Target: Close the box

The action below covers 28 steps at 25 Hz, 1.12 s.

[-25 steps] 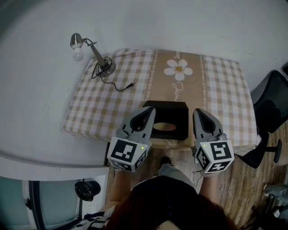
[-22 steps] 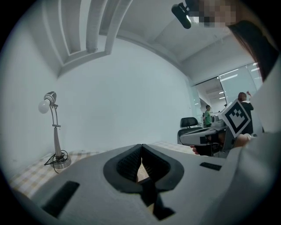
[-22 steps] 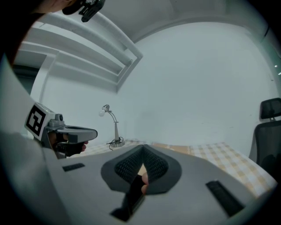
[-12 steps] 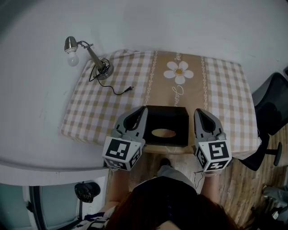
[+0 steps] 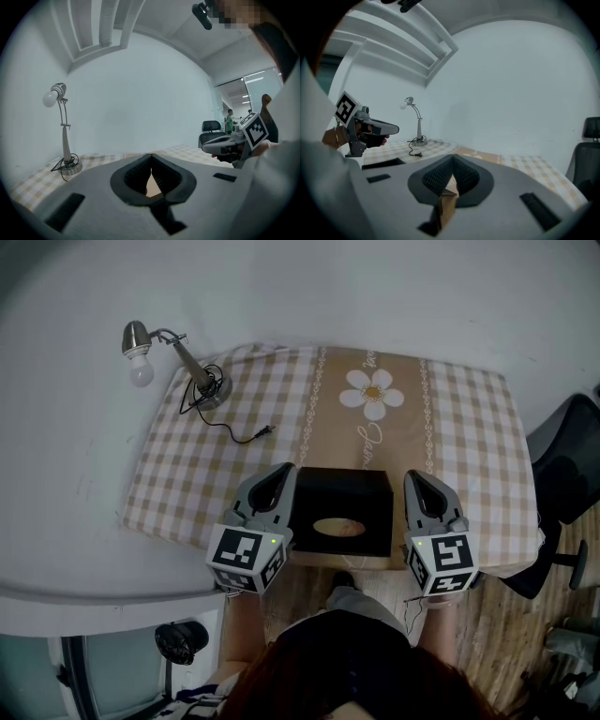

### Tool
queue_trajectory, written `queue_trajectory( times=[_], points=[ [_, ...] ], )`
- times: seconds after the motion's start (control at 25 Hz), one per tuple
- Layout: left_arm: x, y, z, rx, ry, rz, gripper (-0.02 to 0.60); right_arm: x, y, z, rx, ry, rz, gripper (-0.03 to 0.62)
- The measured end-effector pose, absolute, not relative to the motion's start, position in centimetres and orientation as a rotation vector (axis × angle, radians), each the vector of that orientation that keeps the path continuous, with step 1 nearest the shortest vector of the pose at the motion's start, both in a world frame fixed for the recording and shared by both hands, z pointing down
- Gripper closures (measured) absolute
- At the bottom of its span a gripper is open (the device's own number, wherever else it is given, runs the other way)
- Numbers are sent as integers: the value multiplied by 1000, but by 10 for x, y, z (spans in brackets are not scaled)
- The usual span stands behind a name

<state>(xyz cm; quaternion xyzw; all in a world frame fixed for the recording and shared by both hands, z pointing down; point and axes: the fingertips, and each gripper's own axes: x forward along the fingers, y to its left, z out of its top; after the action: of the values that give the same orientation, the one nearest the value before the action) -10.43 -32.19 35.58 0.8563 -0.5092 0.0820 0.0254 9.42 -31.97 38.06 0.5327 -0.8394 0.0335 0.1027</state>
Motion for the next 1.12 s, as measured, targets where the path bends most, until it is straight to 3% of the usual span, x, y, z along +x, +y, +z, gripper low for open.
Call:
queue_trajectory(
  times=[1.12],
  points=[
    [-143,-367,435,2456,-1518,402,555,98,-362,464,1403,-2368,333,577]
  ],
)
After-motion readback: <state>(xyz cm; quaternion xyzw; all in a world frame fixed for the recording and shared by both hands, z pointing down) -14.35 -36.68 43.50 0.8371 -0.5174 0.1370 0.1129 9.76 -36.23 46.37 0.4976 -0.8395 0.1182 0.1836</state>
